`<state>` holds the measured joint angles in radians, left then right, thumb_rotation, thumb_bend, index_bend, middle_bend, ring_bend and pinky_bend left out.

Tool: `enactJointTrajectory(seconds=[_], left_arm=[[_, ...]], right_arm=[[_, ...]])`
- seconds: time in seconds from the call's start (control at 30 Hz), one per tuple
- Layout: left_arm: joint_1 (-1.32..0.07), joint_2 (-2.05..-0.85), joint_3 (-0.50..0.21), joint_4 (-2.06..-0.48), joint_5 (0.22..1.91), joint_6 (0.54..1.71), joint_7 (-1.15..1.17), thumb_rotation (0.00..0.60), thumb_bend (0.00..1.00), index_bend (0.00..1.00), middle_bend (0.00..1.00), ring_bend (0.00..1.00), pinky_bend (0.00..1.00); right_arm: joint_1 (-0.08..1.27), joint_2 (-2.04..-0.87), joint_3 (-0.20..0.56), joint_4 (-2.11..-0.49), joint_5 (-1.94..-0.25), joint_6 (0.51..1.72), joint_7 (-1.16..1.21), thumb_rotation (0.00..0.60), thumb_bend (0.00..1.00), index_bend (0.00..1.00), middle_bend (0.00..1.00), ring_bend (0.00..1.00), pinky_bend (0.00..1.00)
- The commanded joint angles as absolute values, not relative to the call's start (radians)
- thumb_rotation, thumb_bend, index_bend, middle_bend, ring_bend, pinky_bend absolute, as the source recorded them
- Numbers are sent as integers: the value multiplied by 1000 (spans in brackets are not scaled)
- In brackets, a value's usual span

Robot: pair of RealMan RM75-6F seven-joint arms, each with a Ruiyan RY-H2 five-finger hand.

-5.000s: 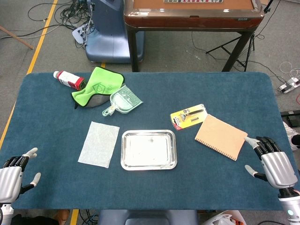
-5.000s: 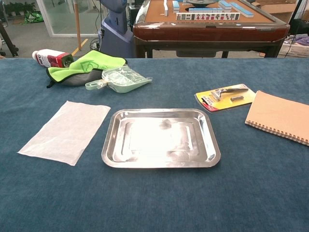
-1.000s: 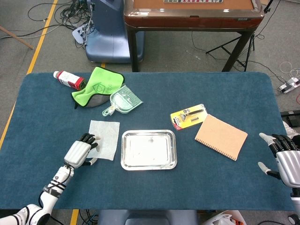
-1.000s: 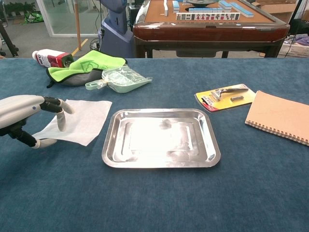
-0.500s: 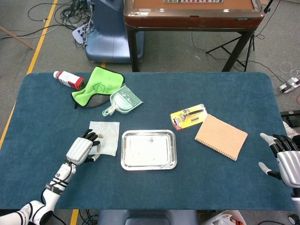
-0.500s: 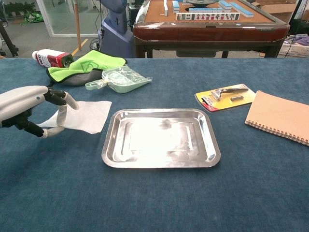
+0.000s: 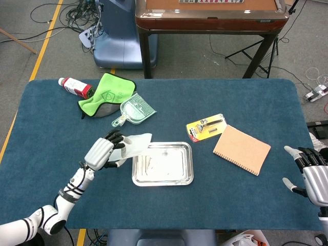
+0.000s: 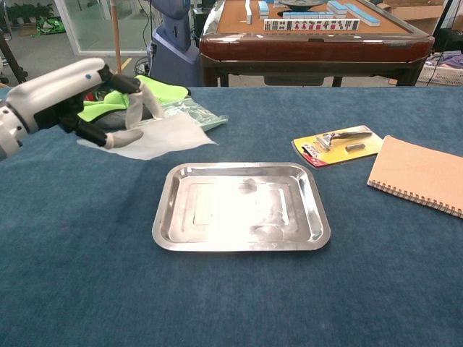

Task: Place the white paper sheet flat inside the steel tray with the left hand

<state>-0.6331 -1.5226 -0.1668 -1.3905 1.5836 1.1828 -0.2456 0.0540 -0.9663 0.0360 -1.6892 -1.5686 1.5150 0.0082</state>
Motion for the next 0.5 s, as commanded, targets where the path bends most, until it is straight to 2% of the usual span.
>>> enactJointTrajectory(seconds=[0.03, 0.27, 0.5], left_arm=[[-672, -1527, -189, -1426, 1604, 1179, -281, 600, 340, 663, 370, 249, 128], [-733, -1577, -170, -1451, 1691, 1203, -318, 600, 340, 616, 373, 249, 128], [-792, -1660, -124, -1363, 1762, 1200, -352, 600, 340, 580, 371, 241, 128]], right_arm=[[51, -965, 35, -1691, -1567, 1518, 7, 600, 195, 173, 241, 139, 168], [48, -965, 35, -1694, -1564, 1520, 3, 600, 195, 173, 241, 139, 168], [48, -957, 38, -1710, -1566, 1521, -13, 600, 195, 173, 241, 139, 168]])
